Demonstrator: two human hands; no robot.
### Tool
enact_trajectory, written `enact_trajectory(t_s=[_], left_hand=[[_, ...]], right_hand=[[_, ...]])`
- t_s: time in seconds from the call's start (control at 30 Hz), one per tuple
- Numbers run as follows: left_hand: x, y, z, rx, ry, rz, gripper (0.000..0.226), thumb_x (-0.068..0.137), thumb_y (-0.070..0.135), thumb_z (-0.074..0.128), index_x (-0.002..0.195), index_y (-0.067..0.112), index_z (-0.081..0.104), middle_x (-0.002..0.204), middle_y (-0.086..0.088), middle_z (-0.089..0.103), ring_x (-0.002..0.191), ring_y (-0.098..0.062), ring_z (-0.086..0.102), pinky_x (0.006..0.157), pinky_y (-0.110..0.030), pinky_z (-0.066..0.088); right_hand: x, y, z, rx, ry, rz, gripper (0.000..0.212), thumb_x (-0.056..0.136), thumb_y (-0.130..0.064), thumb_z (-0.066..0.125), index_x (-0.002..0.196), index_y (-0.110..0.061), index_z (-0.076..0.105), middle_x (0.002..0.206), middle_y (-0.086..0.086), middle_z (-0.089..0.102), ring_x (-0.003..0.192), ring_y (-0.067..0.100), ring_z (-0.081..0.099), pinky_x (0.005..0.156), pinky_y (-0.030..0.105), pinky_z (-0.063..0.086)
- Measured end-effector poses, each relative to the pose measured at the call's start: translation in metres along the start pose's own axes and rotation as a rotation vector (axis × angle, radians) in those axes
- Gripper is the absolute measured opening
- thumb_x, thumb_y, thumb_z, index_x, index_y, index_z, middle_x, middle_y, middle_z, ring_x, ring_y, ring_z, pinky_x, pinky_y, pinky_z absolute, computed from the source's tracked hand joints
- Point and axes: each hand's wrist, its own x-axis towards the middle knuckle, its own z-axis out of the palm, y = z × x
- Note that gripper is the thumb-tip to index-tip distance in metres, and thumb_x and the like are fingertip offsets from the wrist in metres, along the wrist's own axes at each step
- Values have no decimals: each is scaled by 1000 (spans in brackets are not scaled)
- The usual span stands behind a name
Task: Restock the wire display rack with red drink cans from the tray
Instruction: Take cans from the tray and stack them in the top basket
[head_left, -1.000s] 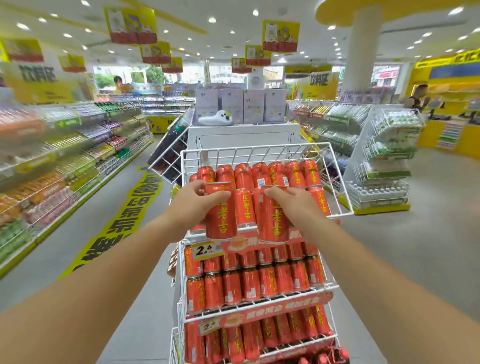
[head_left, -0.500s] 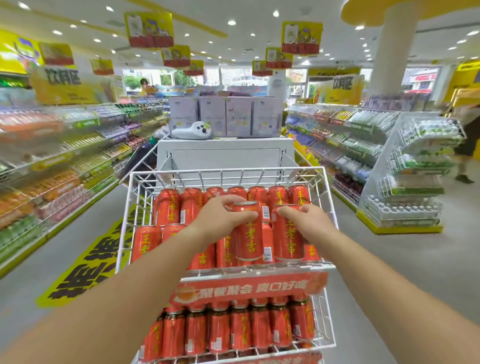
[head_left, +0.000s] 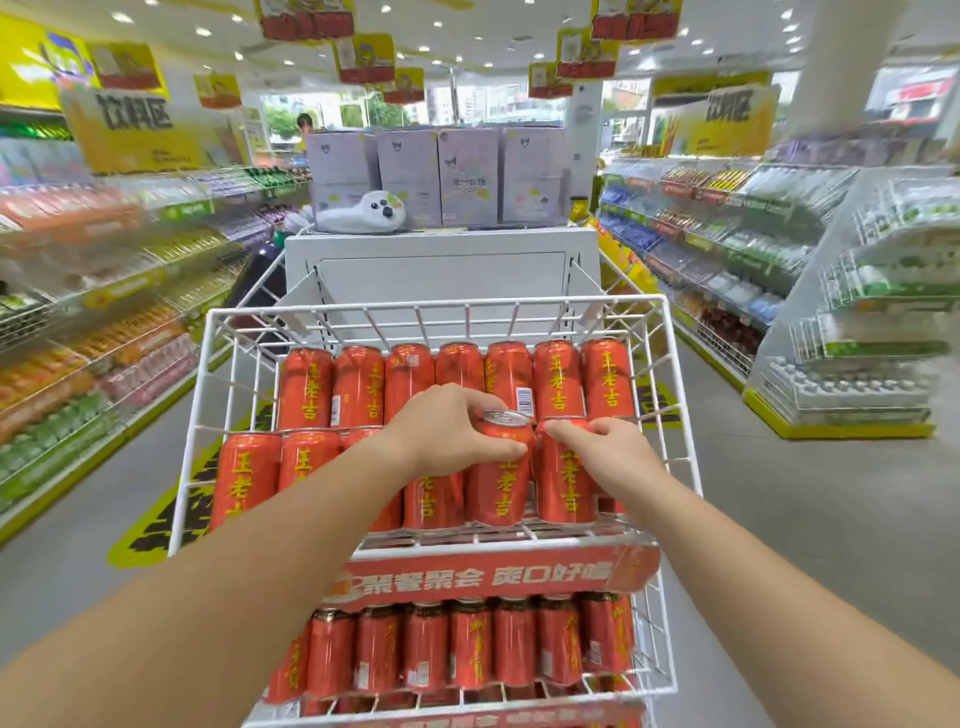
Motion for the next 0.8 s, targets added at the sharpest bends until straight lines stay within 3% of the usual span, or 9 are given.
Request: enact_trajectory(t_s=[0.07, 0.2, 0.3, 0.37, 0.43, 0.63, 0.8], left_hand=[[2, 0, 2, 38, -18, 20, 71, 61, 75, 69, 120, 35, 71, 113, 15, 73, 106, -10, 66, 97, -35, 52], [4, -2, 2, 91, -5, 44, 68, 66, 74, 68, 120, 34, 72, 122, 14, 69, 117, -12, 57, 103, -38, 46], [12, -9, 1, 138, -20, 54, 55, 65, 79, 64, 98, 38, 79, 100, 17, 68, 109, -15, 54, 98, -42, 46], [16, -17, 2, 139, -40, 50, 48, 66, 84, 59, 83, 43, 78, 80, 18, 69, 98, -14, 59, 97, -44, 47], [17, -21, 2, 146, -43, 49, 43, 69, 84, 56, 77, 48, 76, 78, 17, 71, 98, -15, 58, 99, -46, 44], [10, -17, 4, 246, -57, 17, 58, 81, 81, 50, 110, 38, 76, 102, 7, 64, 116, -25, 51, 98, -46, 38], [7, -18, 4, 259, -60, 44, 56, 84, 77, 49, 110, 33, 72, 102, 11, 63, 108, -23, 57, 94, -42, 43]], right_hand=[[1, 1, 3, 2, -3, 13, 64, 58, -72, 74, 94, -18, 74, 93, -1, 76, 87, 20, 72, 82, 44, 60], [4, 3, 4, -40, 5, -2, 75, 52, -83, 70, 95, -21, 74, 93, -5, 76, 87, 19, 73, 84, 46, 60], [2, 3, 5, -64, 11, -41, 74, 58, -82, 68, 98, -20, 73, 96, -5, 75, 90, 18, 72, 85, 45, 59], [-1, 3, 6, -84, 25, -73, 68, 70, -74, 70, 110, -19, 67, 107, -5, 70, 97, 17, 67, 88, 42, 57], [-3, 5, 5, -98, 56, -104, 56, 79, -66, 69, 114, -21, 63, 109, -5, 65, 95, 14, 63, 86, 41, 56], [-2, 11, 8, -77, 81, -127, 57, 82, -63, 68, 119, -20, 67, 111, -3, 68, 98, 16, 65, 82, 37, 57], [-4, 16, 13, -80, 134, -154, 59, 84, -63, 66, 121, -18, 70, 111, -2, 72, 101, 16, 67, 88, 36, 56]])
